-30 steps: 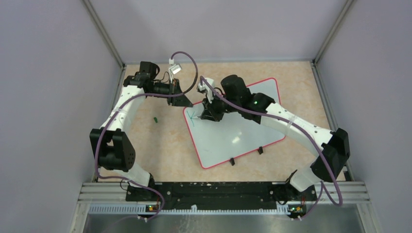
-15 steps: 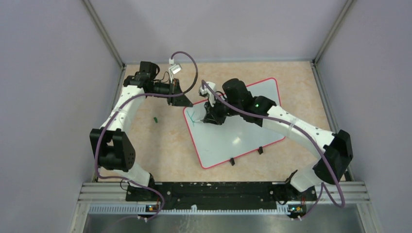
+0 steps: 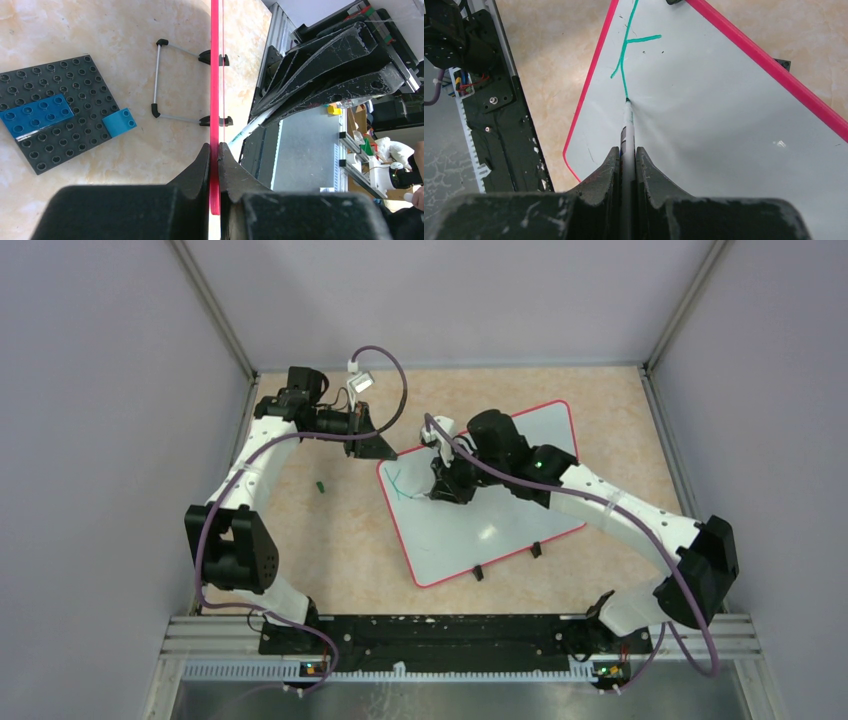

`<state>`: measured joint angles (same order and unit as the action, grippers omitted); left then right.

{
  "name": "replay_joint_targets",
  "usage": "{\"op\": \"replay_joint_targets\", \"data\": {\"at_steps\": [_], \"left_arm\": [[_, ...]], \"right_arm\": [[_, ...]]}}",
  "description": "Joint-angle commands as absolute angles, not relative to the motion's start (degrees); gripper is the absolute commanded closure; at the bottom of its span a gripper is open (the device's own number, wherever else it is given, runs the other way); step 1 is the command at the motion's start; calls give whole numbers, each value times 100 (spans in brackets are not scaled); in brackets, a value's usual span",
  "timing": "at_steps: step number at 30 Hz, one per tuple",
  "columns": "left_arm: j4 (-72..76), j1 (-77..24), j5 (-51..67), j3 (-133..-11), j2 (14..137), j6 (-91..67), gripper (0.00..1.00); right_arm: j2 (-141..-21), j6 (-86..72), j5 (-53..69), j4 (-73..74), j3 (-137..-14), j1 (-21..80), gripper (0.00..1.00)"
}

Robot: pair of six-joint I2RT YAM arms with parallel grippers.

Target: Write a sentence on the whiteboard

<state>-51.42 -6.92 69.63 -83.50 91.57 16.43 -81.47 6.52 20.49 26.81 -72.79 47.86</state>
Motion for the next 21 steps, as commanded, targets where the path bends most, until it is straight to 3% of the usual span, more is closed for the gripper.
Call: {"op": "replay_joint_targets", "data": {"at_steps": [1,21], "left_arm": [[-5141,-773,7182,-8298,9070,1621,100],[-5099,-800,7140,-8271,9022,1635,100]], "right_arm": [[-7952,773,1917,2691,-7386,4712,100],[-7879,537,2507,2218,-7683,4468,100]]}}
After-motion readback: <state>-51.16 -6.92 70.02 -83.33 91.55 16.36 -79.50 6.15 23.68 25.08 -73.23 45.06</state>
